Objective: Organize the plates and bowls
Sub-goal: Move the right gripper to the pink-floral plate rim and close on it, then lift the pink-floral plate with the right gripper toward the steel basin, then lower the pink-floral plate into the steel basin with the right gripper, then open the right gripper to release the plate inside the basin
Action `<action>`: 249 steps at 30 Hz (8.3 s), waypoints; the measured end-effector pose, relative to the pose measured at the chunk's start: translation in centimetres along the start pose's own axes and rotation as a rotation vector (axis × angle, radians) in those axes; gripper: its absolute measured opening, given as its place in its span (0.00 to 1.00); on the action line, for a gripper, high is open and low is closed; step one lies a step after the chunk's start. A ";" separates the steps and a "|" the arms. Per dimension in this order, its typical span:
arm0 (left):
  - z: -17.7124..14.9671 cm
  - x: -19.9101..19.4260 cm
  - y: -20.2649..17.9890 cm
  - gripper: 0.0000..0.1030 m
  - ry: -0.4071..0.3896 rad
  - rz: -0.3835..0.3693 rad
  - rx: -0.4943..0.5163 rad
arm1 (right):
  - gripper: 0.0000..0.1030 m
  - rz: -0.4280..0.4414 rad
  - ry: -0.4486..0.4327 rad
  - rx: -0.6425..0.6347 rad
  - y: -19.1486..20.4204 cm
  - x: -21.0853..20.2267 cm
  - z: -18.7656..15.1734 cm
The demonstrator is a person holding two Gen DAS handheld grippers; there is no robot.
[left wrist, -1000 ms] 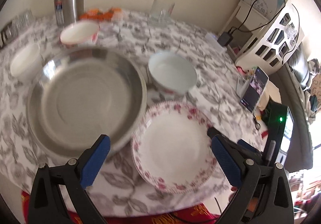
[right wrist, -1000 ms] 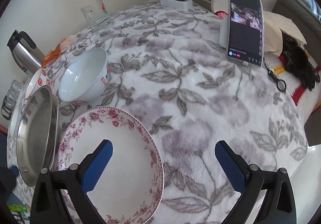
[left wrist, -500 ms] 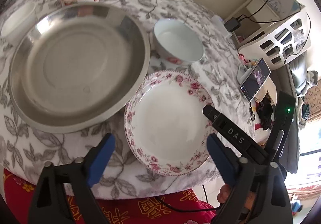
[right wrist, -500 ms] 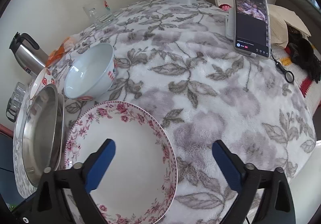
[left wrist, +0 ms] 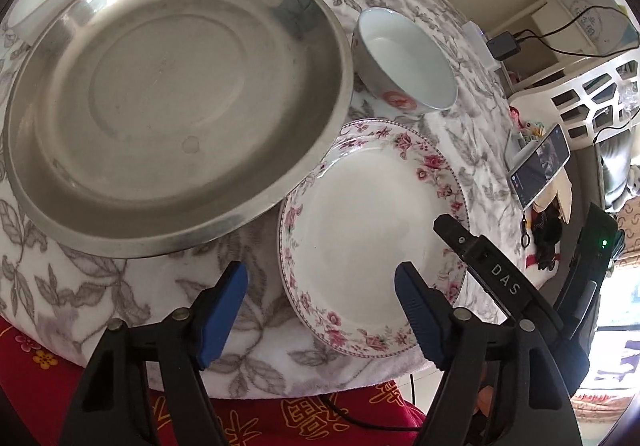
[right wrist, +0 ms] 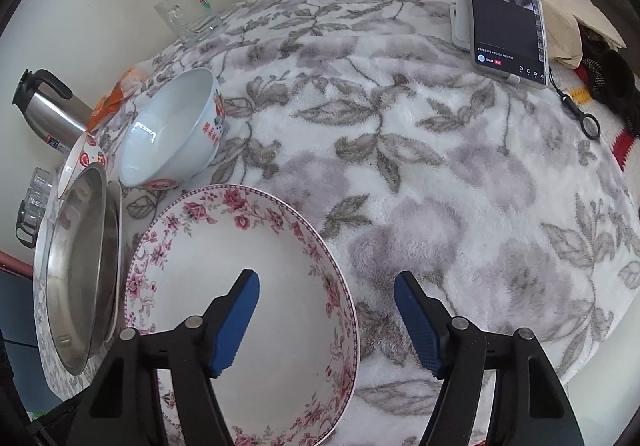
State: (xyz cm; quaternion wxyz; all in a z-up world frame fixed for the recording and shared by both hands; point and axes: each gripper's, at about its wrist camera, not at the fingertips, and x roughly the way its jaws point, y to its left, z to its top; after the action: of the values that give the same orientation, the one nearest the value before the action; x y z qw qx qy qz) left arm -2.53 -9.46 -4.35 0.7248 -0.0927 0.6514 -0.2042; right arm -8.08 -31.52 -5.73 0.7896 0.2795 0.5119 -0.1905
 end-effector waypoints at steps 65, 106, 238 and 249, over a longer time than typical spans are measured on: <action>1.2 2.5 -0.6 0.14 -0.023 0.072 0.053 | 0.28 0.104 0.001 0.064 -1.7 -0.8 0.2; 0.3 -4.0 -3.6 0.14 -0.260 0.019 0.208 | 0.28 0.190 -0.237 0.055 -1.6 -7.9 -0.6; 9.7 -5.7 16.0 0.14 -0.296 0.072 -0.149 | 0.31 0.152 -0.125 -0.362 19.7 0.3 -1.0; 9.2 -7.1 14.8 0.14 -0.334 0.120 -0.073 | 0.31 0.151 -0.149 -0.412 19.8 -0.8 -1.4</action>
State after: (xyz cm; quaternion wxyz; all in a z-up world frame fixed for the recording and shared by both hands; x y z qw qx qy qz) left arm 8.62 5.59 -2.59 0.8300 -0.1127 0.5333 -0.1184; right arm 2.28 -15.32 -0.57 0.8775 0.1352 0.4581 -0.0425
